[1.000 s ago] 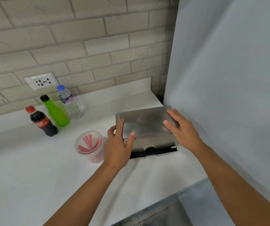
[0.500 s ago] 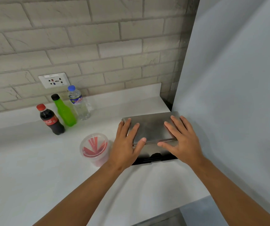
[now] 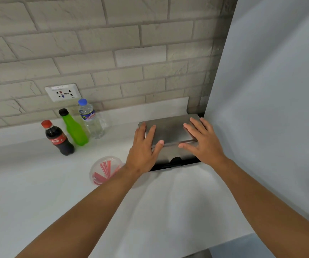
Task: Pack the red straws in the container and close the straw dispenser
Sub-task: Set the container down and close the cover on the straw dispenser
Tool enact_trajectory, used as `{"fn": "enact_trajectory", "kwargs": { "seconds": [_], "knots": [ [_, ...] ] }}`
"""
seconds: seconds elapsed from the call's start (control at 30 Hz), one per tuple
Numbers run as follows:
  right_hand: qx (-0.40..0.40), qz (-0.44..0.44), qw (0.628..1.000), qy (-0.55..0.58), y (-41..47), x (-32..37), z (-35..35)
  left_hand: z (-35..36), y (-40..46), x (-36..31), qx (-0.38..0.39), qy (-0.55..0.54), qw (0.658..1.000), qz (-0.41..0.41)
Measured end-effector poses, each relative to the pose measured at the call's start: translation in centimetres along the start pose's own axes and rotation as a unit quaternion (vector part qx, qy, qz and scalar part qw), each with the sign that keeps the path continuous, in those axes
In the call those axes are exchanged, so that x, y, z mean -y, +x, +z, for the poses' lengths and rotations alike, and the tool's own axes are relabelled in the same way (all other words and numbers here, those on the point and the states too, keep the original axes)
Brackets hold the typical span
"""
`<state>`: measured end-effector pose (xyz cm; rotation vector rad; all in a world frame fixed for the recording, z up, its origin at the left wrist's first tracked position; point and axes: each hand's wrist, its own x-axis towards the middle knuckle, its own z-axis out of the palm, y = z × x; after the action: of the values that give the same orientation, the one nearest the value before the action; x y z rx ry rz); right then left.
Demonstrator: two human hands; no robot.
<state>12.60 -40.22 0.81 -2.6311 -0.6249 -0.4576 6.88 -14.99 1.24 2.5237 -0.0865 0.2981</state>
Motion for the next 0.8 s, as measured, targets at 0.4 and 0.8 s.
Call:
{"fn": "enact_trajectory", "kwargs": {
  "seconds": [0.4,0.8],
  "knots": [
    [0.029,-0.013,0.999,0.013,6.5,-2.4,1.2,0.2,6.7,1.6,-0.012,0.008,1.000,0.015],
    [0.038,-0.006,0.999,0.024,10.1,-3.6,1.8,1.0,11.2,2.7,0.008,0.004,1.000,-0.019]
  ]
}}
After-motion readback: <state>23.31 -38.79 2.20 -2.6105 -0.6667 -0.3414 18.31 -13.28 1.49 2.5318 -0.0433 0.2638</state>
